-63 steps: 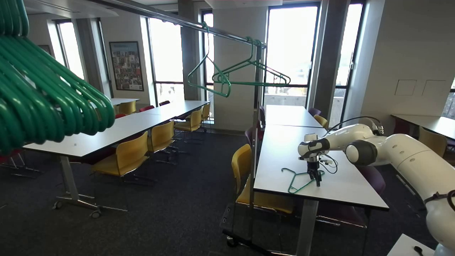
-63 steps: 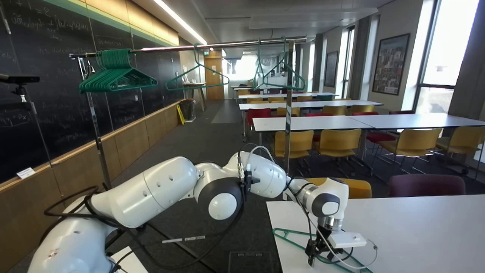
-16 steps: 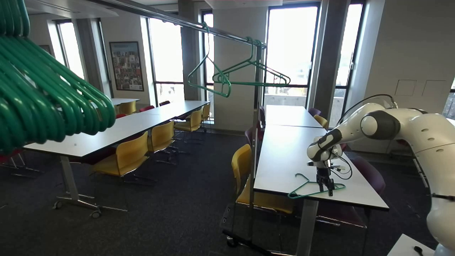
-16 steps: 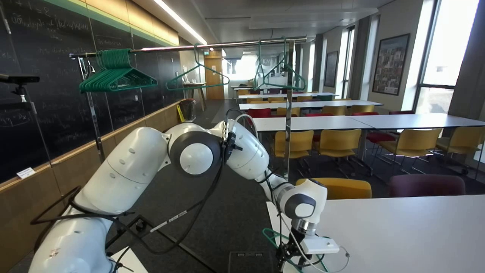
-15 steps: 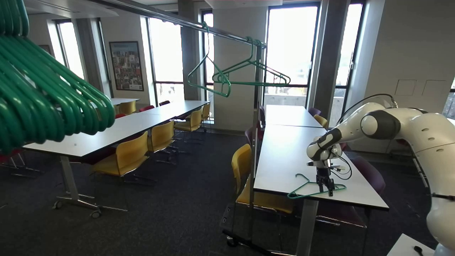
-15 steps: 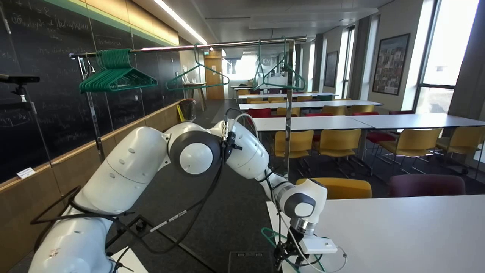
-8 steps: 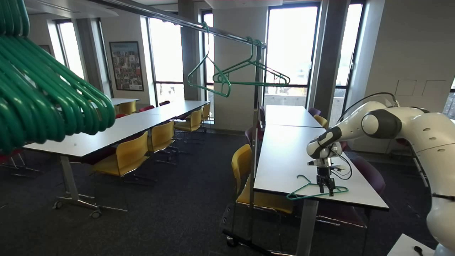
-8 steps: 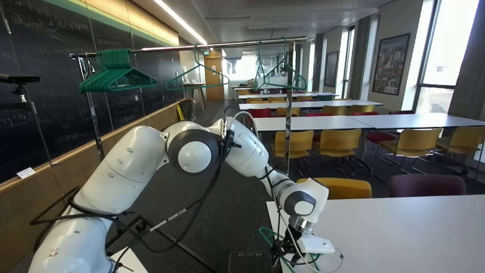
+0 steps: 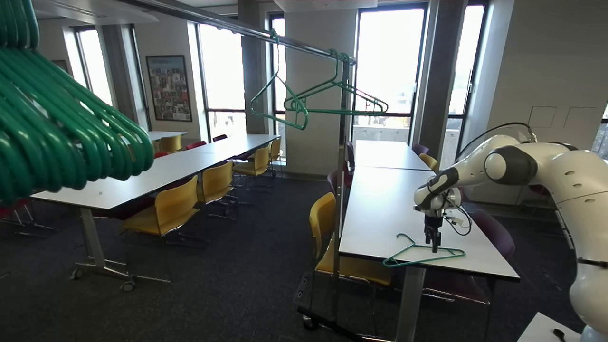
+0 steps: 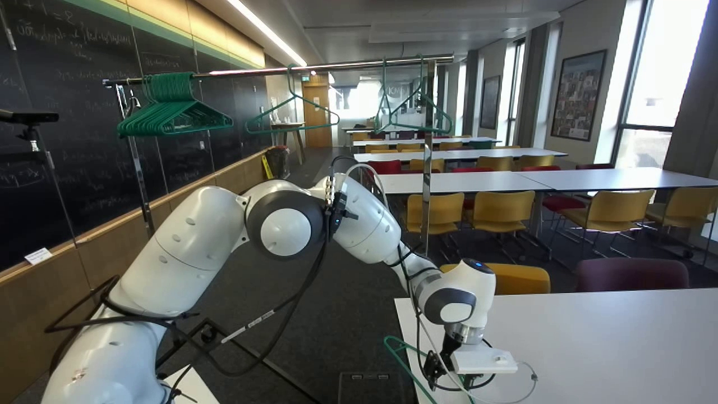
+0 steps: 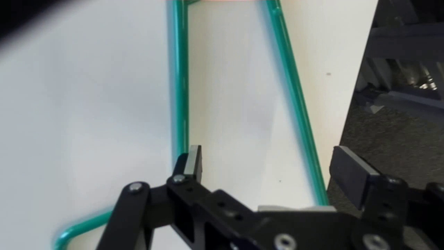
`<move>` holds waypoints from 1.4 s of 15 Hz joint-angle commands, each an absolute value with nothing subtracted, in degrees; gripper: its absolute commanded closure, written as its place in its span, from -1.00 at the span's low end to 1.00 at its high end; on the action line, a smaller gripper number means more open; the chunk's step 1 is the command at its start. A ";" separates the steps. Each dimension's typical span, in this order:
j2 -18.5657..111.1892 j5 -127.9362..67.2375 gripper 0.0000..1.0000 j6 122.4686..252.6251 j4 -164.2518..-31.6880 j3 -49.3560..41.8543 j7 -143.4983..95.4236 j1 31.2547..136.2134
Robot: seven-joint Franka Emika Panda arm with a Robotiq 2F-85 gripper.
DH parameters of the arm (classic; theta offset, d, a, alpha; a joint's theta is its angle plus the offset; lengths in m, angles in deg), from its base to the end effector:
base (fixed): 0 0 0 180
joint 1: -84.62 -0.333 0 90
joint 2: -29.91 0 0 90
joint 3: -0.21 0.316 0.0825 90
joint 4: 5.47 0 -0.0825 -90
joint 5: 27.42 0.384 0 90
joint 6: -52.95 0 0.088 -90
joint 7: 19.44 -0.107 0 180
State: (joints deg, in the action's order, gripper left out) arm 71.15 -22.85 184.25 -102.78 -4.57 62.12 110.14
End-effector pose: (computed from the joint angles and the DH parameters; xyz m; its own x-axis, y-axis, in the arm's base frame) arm 0.5735 -0.3278 0.1671 0.6548 0.7555 -0.0200 0.7485 -0.6519 -0.1212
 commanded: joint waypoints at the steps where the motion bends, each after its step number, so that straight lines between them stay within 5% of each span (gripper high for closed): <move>1: 71.19 -22.40 -1.00 185.56 -102.59 -4.26 60.31 110.70; 21: 68.67 -27.44 -1.00 187.69 -108.62 -3.42 78.04 112.92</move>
State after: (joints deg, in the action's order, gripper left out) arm 71.90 -28.43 186.12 -104.36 -4.65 74.17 111.24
